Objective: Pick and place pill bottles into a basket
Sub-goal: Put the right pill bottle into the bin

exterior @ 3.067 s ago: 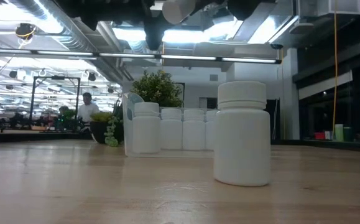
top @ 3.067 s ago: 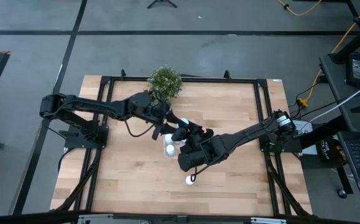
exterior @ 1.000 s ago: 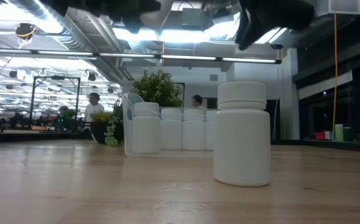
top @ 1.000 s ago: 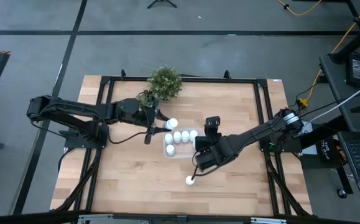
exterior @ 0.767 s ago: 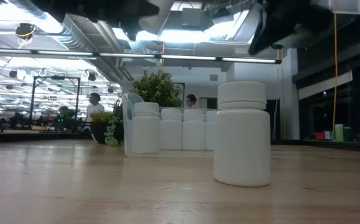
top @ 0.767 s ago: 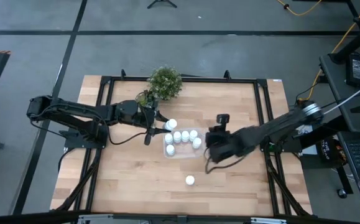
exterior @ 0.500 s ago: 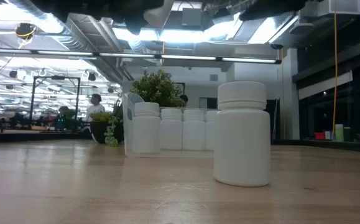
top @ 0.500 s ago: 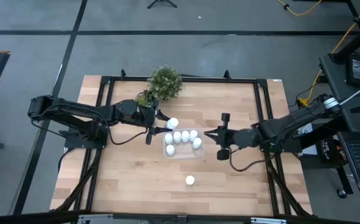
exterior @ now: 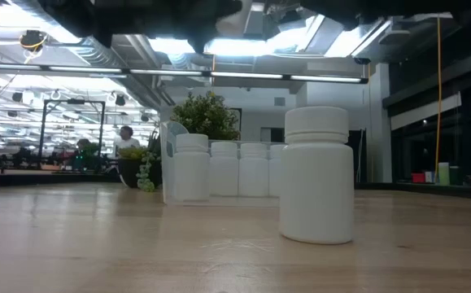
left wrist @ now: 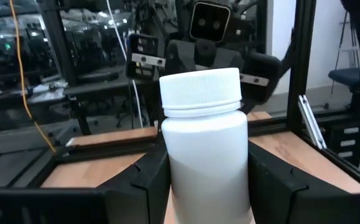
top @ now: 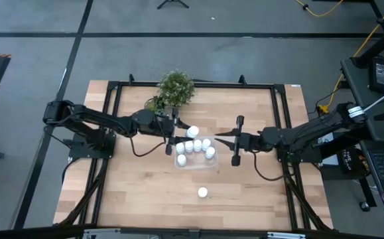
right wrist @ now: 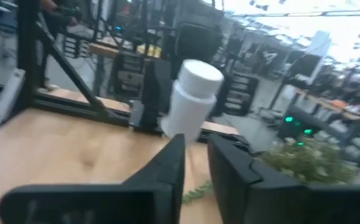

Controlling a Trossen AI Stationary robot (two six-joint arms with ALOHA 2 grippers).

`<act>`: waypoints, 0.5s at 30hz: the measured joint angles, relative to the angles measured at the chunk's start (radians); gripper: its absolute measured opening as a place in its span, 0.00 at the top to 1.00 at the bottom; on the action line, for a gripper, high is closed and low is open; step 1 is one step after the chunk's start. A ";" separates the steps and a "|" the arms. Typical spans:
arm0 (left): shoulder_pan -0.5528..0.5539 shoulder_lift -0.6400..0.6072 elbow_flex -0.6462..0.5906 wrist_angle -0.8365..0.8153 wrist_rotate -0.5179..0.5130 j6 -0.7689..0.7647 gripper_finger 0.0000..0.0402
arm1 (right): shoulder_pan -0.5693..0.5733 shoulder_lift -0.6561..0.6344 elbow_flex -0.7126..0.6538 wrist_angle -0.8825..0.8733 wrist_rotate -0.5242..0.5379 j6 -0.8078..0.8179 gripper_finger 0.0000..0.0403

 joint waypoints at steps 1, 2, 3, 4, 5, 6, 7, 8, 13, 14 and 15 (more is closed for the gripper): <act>0.000 0.010 0.000 0.018 0.000 0.000 0.60 | -0.006 0.006 0.017 -0.016 -0.021 0.016 0.80; 0.000 0.019 0.000 0.025 0.000 -0.001 0.60 | -0.010 0.012 0.034 -0.036 -0.039 0.030 0.77; 0.000 0.027 0.000 0.035 0.000 0.000 0.60 | -0.014 0.021 0.055 -0.060 -0.053 0.045 0.74; 0.000 0.034 0.000 0.043 0.000 0.000 0.60 | -0.017 0.033 0.074 -0.079 -0.059 0.058 0.71; 0.000 0.035 0.000 0.041 0.000 0.000 0.60 | -0.021 0.047 0.093 -0.099 -0.061 0.071 0.67; 0.000 0.035 0.000 0.041 0.000 0.000 0.60 | -0.025 0.058 0.113 -0.122 -0.062 0.080 0.64; 0.000 0.035 0.000 0.043 0.000 0.000 0.60 | -0.029 0.069 0.134 -0.142 -0.062 0.083 0.60; 0.000 0.035 0.000 0.043 0.000 0.000 0.60 | -0.033 0.080 0.159 -0.165 -0.062 0.087 0.57; 0.000 0.034 0.000 0.064 0.000 0.007 0.60 | -0.076 0.148 0.308 -0.386 -0.063 0.213 0.43; 0.000 0.034 0.000 0.062 0.000 0.013 0.60 | -0.088 0.164 0.349 -0.453 -0.062 0.229 0.41; 0.000 0.034 0.000 0.057 0.000 0.016 0.60 | -0.098 0.181 0.392 -0.514 -0.062 0.241 0.39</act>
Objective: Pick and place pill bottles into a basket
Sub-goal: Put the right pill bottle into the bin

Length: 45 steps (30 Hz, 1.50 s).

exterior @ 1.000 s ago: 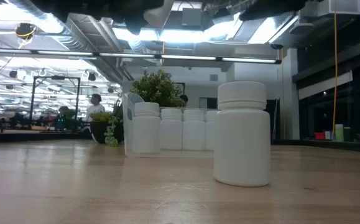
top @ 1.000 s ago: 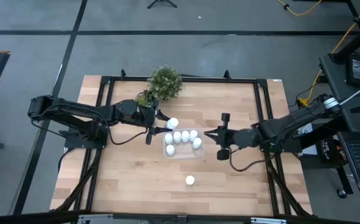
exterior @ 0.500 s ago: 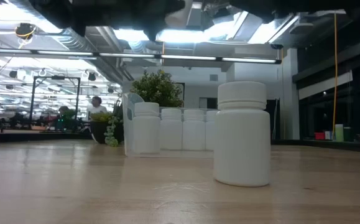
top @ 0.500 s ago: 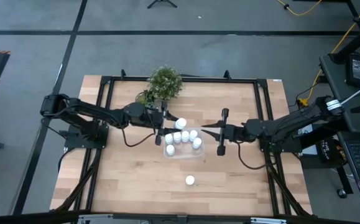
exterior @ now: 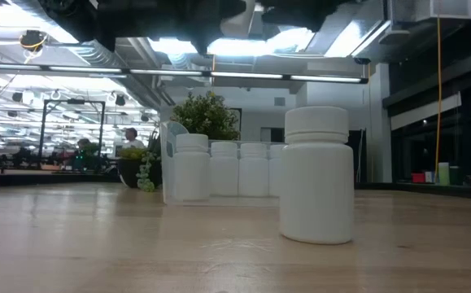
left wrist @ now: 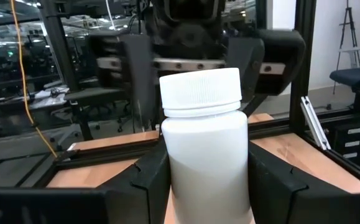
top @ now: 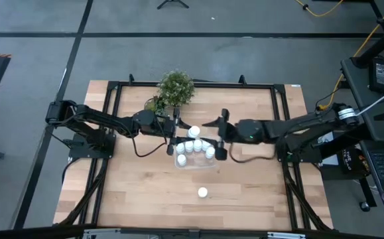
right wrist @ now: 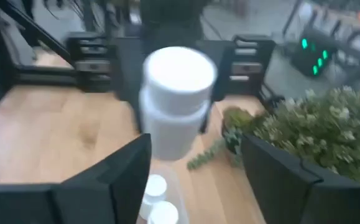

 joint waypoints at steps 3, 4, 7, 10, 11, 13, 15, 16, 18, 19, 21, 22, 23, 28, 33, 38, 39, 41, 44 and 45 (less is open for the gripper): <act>0.000 -0.001 0.000 -0.001 0.009 0.001 0.61 | -0.018 0.048 0.112 -0.144 -0.002 0.015 0.34; 0.000 -0.001 0.000 0.000 0.012 0.002 0.61 | -0.021 0.060 0.145 -0.185 -0.001 -0.001 0.33; 0.000 -0.001 0.000 0.001 0.008 0.002 0.61 | -0.022 0.088 0.220 -0.257 -0.004 -0.011 0.30; 0.000 -0.001 0.000 -0.004 0.009 0.003 0.61 | -0.023 0.097 0.253 -0.261 -0.030 -0.015 0.28; 0.000 -0.001 0.000 -0.007 0.010 0.009 0.61 | -0.023 0.097 0.259 -0.259 -0.042 -0.026 0.27; -0.001 -0.001 0.000 -0.006 0.014 0.019 0.61 | -0.023 0.096 0.264 -0.255 -0.048 -0.030 0.27; -0.001 -0.001 0.000 -0.001 0.013 0.021 0.61 | -0.022 0.097 0.264 -0.258 -0.051 -0.028 0.27; -0.001 -0.001 0.000 -0.001 0.013 0.021 0.61 | -0.022 0.097 0.264 -0.261 -0.051 -0.028 0.27; -0.001 -0.001 0.000 0.004 0.013 0.023 0.61 | -0.023 0.097 0.264 -0.269 -0.051 -0.026 0.28; -0.001 -0.001 0.000 0.007 0.015 0.027 0.61 | -0.023 0.097 0.264 -0.272 -0.051 -0.025 0.28; -0.001 -0.001 0.000 0.007 0.022 0.029 0.61 | -0.023 0.097 0.264 -0.262 -0.052 -0.028 0.29; -0.001 -0.001 0.000 0.007 0.023 0.029 0.61 | -0.023 0.097 0.264 -0.252 -0.052 -0.030 0.30; -0.001 -0.001 0.000 0.008 0.023 0.033 0.61 | -0.023 0.097 0.264 -0.244 -0.053 -0.029 0.30; -0.001 -0.001 0.000 0.011 0.022 0.063 0.61 | -0.026 0.102 0.264 -0.234 -0.055 -0.030 0.32; 0.001 -0.001 0.000 0.017 0.023 0.067 0.61 | -0.038 0.121 0.263 -0.205 -0.122 -0.032 0.34; 0.001 -0.001 0.000 0.022 0.020 0.073 0.61 | -0.051 0.141 0.263 -0.185 -0.133 -0.055 0.38; 0.001 -0.001 0.000 0.022 0.020 0.073 0.61 | -0.051 0.141 0.263 -0.185 -0.133 -0.059 0.39; 0.002 -0.001 0.000 0.021 0.020 0.073 0.61 | -0.051 0.140 0.263 -0.185 -0.132 -0.060 0.42; 0.003 -0.001 0.001 0.019 0.020 0.081 0.61 | -0.051 0.133 0.263 -0.184 -0.132 -0.061 0.46; 0.005 -0.001 0.001 0.014 0.021 0.081 0.61 | -0.051 0.129 0.263 -0.184 -0.132 -0.061 0.48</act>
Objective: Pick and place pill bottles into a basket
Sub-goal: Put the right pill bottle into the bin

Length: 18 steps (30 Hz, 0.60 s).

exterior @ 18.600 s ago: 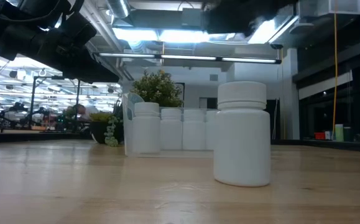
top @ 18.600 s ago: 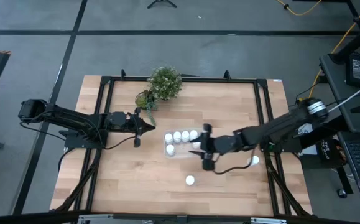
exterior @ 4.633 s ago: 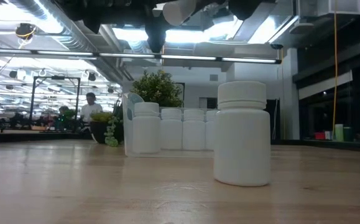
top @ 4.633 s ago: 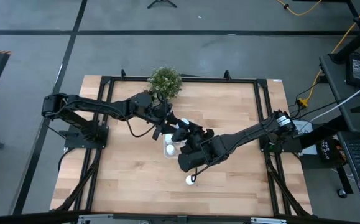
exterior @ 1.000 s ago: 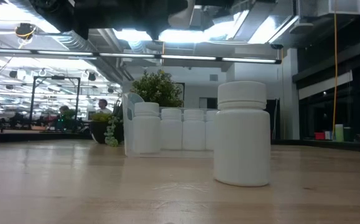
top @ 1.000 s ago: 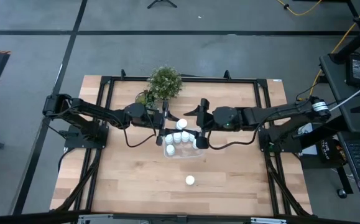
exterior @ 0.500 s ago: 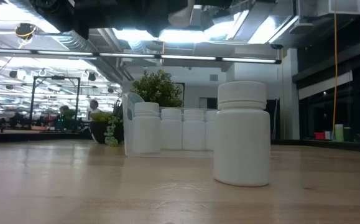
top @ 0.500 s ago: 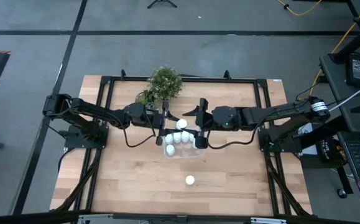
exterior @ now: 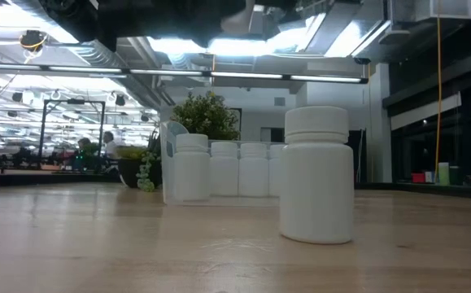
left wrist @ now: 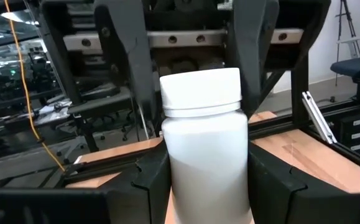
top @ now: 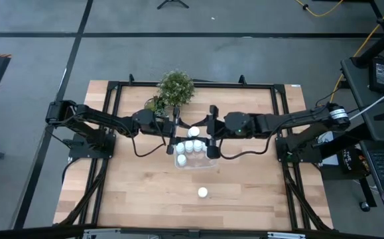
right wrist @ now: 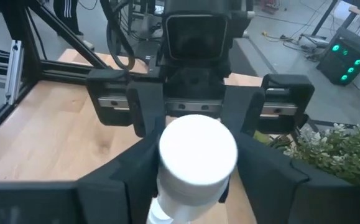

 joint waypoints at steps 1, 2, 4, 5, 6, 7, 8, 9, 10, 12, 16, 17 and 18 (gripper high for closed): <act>0.003 0.000 0.000 -0.005 0.000 0.000 0.61 | 0.000 -0.002 0.000 -0.003 -0.001 0.000 0.49; 0.003 0.000 0.000 -0.007 0.001 0.000 0.61 | 0.000 -0.003 0.000 -0.004 0.000 0.000 0.51; 0.004 0.000 0.000 -0.017 -0.002 0.001 0.61 | 0.000 -0.003 0.000 -0.013 -0.002 0.001 0.55; 0.004 0.000 0.000 -0.022 -0.002 0.002 0.61 | 0.000 -0.003 0.000 -0.017 -0.006 0.002 0.58; 0.003 0.000 0.000 -0.022 -0.002 0.002 0.61 | 0.000 -0.003 0.000 -0.021 -0.009 0.002 0.60; 0.003 0.000 0.000 -0.023 -0.002 0.002 0.61 | 0.000 -0.004 0.000 -0.025 -0.012 0.002 0.63; 0.002 0.000 0.000 -0.024 -0.002 0.001 0.60 | 0.000 -0.004 0.000 -0.030 -0.013 0.002 0.63; 0.001 0.000 0.000 -0.027 -0.003 0.001 0.58 | 0.000 -0.004 0.000 -0.035 -0.015 0.002 0.63; 0.000 0.001 0.000 -0.029 -0.004 0.001 0.56 | 0.000 -0.004 0.000 -0.039 -0.017 0.002 0.63; -0.004 0.001 0.000 -0.030 -0.003 0.001 0.50 | 0.000 -0.004 0.000 -0.041 -0.020 -0.001 0.63; -0.010 0.001 0.000 -0.052 -0.004 -0.005 0.44 | 0.000 -0.005 0.000 -0.057 -0.022 -0.019 0.63; -0.011 -0.001 0.000 -0.059 -0.007 -0.008 0.44 | 0.000 -0.007 0.000 -0.063 -0.022 -0.023 0.63; -0.011 -0.006 0.000 -0.070 -0.008 -0.009 0.44 | 0.000 -0.008 0.000 -0.065 -0.023 -0.023 0.63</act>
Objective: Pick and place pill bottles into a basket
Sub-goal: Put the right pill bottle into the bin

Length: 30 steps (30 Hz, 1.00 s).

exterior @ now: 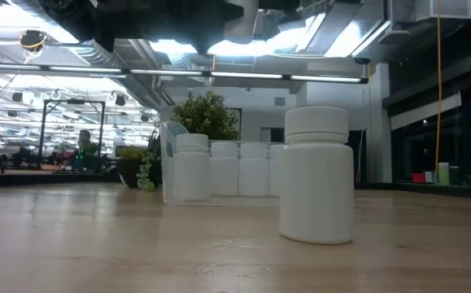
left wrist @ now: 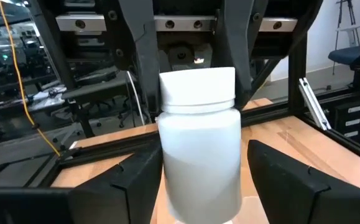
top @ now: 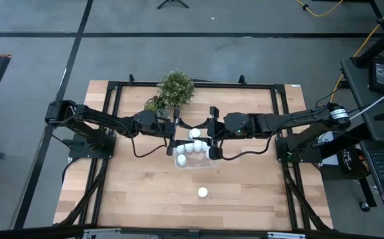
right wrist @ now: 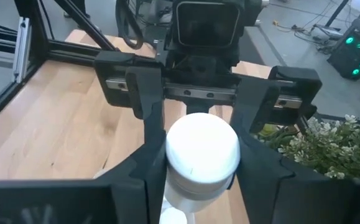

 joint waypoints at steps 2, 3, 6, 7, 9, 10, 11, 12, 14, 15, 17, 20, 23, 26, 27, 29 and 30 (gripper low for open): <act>-0.002 -0.005 0.000 -0.005 0.001 -0.005 0.44 | 0.000 -0.001 0.000 0.003 0.000 0.000 0.63; -0.005 -0.014 0.000 -0.018 -0.001 -0.011 0.44 | 0.000 -0.004 0.000 0.002 0.000 0.000 0.63; -0.013 -0.047 0.000 -0.059 -0.007 -0.017 0.44 | 0.000 -0.010 0.000 0.003 -0.003 0.000 0.63; -0.015 -0.063 0.000 -0.088 -0.007 -0.017 0.44 | 0.002 -0.012 0.000 -0.002 -0.004 0.000 0.63; -0.020 -0.103 0.000 -0.155 -0.005 -0.017 0.44 | 0.006 -0.016 0.000 -0.022 -0.001 0.001 0.63; -0.022 -0.125 0.000 -0.194 0.001 -0.017 0.44 | 0.008 -0.016 0.000 -0.027 0.004 0.000 0.63; -0.025 -0.152 0.000 -0.248 0.008 -0.017 0.44 | 0.010 -0.017 0.000 -0.033 0.011 -0.001 0.63; -0.029 -0.178 0.000 -0.298 0.010 -0.017 0.44 | 0.013 -0.017 0.000 -0.037 0.014 -0.002 0.63; -0.035 -0.226 0.000 -0.384 0.010 -0.017 0.46 | 0.020 -0.017 0.000 -0.048 0.016 -0.002 0.63; -0.040 -0.252 0.000 -0.424 0.006 -0.017 0.47 | 0.025 -0.017 0.000 -0.055 0.015 -0.001 0.63; -0.053 -0.296 0.000 -0.481 -0.030 -0.002 0.51 | 0.035 -0.017 0.000 -0.070 0.012 0.006 0.63; -0.090 -0.351 0.000 -0.579 -0.147 0.031 0.62 | 0.054 -0.016 0.000 -0.088 0.011 0.031 0.63; -0.126 -0.376 0.000 -0.646 -0.232 0.032 0.77 | 0.081 -0.004 -0.011 -0.104 0.012 0.052 0.63; -0.157 -0.377 -0.014 -0.648 -0.270 0.028 0.94 | 0.103 0.012 -0.063 -0.074 0.005 0.084 0.63; -0.164 -0.376 -0.023 -0.646 -0.280 0.022 0.97 | 0.106 0.018 -0.086 -0.056 0.005 0.101 0.63; -0.172 -0.376 -0.046 -0.621 -0.301 0.007 0.98 | 0.109 0.021 -0.140 0.000 0.007 0.134 0.63; -0.173 -0.376 -0.061 -0.606 -0.307 -0.004 0.99 | 0.109 0.020 -0.170 0.038 0.009 0.146 0.63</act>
